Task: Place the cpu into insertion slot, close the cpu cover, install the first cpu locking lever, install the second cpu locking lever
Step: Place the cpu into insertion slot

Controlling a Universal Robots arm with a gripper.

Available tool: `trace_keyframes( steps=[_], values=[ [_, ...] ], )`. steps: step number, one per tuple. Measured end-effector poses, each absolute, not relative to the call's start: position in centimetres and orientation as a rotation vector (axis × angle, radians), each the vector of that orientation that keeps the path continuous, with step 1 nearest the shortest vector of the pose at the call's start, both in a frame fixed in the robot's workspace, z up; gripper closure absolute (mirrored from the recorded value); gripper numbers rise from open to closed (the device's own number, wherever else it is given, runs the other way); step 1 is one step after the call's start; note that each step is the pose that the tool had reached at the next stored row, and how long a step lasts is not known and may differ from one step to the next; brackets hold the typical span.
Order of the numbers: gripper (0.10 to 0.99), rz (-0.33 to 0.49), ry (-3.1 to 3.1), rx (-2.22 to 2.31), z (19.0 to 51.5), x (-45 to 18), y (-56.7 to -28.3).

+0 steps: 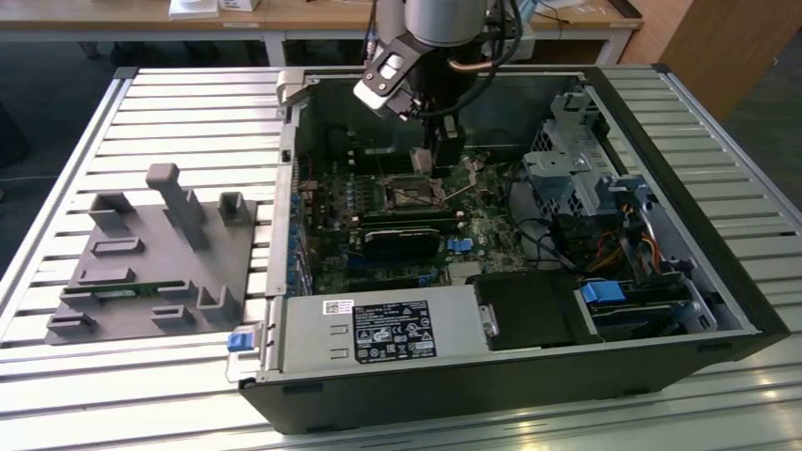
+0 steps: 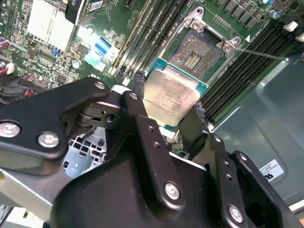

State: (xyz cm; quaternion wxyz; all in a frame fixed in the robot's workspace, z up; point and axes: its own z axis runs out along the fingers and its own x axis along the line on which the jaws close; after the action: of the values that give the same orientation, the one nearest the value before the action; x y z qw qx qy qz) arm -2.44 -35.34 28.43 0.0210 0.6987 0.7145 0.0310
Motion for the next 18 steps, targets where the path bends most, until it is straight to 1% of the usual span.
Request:
trace_keyframes(
  steps=[18],
  values=[
    [0.549,0.096,2.216,2.165,27.8,-2.44,-35.33]
  ],
)
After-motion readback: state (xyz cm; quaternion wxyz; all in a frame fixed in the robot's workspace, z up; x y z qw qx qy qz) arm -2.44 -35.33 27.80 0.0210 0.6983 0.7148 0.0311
